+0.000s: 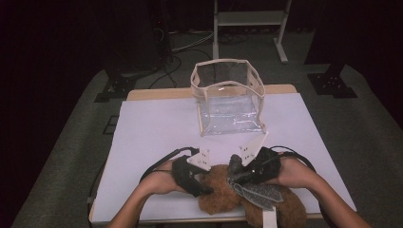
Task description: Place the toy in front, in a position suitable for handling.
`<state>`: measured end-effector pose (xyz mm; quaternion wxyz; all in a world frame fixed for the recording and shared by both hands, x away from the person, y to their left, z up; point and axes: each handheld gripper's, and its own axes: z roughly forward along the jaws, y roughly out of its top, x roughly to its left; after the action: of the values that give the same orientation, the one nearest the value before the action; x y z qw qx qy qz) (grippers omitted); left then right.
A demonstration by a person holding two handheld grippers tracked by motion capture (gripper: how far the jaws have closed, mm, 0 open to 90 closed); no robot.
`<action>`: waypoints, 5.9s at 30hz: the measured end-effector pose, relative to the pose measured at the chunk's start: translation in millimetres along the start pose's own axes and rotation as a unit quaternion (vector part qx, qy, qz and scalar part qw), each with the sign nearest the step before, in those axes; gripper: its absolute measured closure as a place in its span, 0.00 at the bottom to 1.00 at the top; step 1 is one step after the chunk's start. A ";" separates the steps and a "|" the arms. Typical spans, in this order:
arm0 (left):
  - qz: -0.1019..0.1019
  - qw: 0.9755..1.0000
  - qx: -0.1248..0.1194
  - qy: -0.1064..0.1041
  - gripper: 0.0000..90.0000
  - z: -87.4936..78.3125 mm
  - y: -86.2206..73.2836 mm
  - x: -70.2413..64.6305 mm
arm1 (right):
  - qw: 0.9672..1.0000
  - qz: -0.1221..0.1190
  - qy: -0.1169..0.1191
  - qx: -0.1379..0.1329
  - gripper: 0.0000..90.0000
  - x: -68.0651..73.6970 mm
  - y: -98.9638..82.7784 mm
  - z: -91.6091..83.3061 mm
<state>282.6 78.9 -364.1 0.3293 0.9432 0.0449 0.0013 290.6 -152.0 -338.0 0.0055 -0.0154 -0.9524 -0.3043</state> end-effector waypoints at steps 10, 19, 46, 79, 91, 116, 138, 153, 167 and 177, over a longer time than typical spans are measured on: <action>0.005 1.000 0.008 0.012 0.47 -1.2 -3.6 -2.3 | 0.999 -0.023 0.003 -0.032 0.85 -0.1 31.4 12.0; -0.001 1.000 0.010 0.024 0.47 0.7 -1.5 1.6 | 0.998 0.023 -0.049 -0.006 0.85 6.2 -28.4 -34.1; 0.016 1.000 0.025 -0.008 0.37 9.8 45.1 14.3 | 0.994 0.074 -0.057 -0.062 0.85 17.3 -79.1 -33.7; 0.060 0.995 0.060 0.042 0.73 20.0 54.7 23.2 | 0.992 0.058 -0.074 -0.081 0.85 3.2 -67.4 -42.3; 0.035 0.993 0.077 0.081 0.72 -8.9 28.1 42.1 | 0.991 0.054 -0.067 -0.103 0.85 -24.5 -32.5 -23.2; 0.036 0.995 0.089 -0.001 0.44 16.6 41.5 19.7 | 0.991 0.040 -0.077 -0.103 0.85 3.5 -45.8 -51.1; 0.024 0.991 0.127 -0.043 0.42 43.2 45.8 30.7 | 0.995 0.054 -0.024 -0.081 0.85 11.1 -55.9 -13.1; 0.059 0.991 0.090 0.079 0.63 14.9 57.6 44.9 | 0.992 0.060 -0.059 -0.095 0.84 -26.8 -39.4 -38.2; 0.022 0.994 0.087 0.059 0.50 7.7 30.7 59.2 | 0.995 0.067 -0.023 -0.064 0.84 -54.8 -18.1 -7.7; 0.014 0.996 0.067 0.061 0.41 -20.1 27.0 51.7 | 0.994 0.066 -0.021 -0.081 0.85 -35.6 -39.3 -0.8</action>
<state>335.7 74.7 -333.0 0.2616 0.9619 0.0518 0.0600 325.0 -185.4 -360.8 0.0041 -0.0851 -0.9214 -0.3791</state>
